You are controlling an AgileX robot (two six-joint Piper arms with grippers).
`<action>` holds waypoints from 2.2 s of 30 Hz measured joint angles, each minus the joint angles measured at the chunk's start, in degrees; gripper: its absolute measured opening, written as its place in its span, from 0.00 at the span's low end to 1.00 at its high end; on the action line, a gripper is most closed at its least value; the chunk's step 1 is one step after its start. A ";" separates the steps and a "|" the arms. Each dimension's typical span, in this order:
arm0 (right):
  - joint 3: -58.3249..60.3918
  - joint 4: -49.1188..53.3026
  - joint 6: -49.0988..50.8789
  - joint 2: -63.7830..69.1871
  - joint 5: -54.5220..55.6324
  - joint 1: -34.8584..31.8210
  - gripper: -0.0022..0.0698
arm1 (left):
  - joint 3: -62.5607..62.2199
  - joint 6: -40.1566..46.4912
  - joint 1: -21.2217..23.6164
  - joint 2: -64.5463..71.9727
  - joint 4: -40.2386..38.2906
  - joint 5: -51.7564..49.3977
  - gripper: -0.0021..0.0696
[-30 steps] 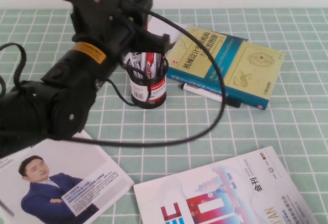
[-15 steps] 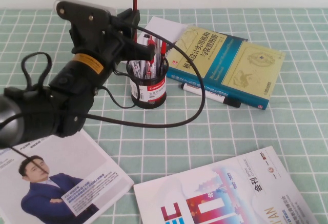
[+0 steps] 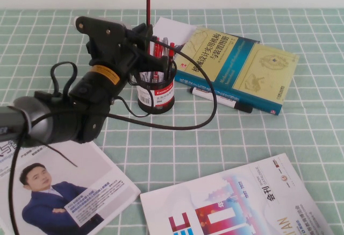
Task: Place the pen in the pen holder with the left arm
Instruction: Place the pen onto the pen holder
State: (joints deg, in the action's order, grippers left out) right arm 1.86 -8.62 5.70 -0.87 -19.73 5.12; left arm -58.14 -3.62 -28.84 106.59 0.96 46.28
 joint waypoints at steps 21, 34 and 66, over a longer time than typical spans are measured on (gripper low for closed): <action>0.00 0.00 0.00 0.00 0.00 0.00 0.00 | -0.34 -3.93 2.23 3.34 -0.08 2.03 0.05; 0.00 0.00 0.00 0.00 0.00 0.00 0.00 | -3.42 -6.30 2.23 5.81 2.02 2.83 0.05; 0.00 0.00 0.00 0.00 0.00 0.00 0.00 | -3.55 -6.73 2.23 7.46 4.24 -0.92 0.21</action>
State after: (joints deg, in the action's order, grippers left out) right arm 1.86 -8.62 5.70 -0.87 -19.73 5.12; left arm -61.69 -10.35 -26.61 114.05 5.20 45.37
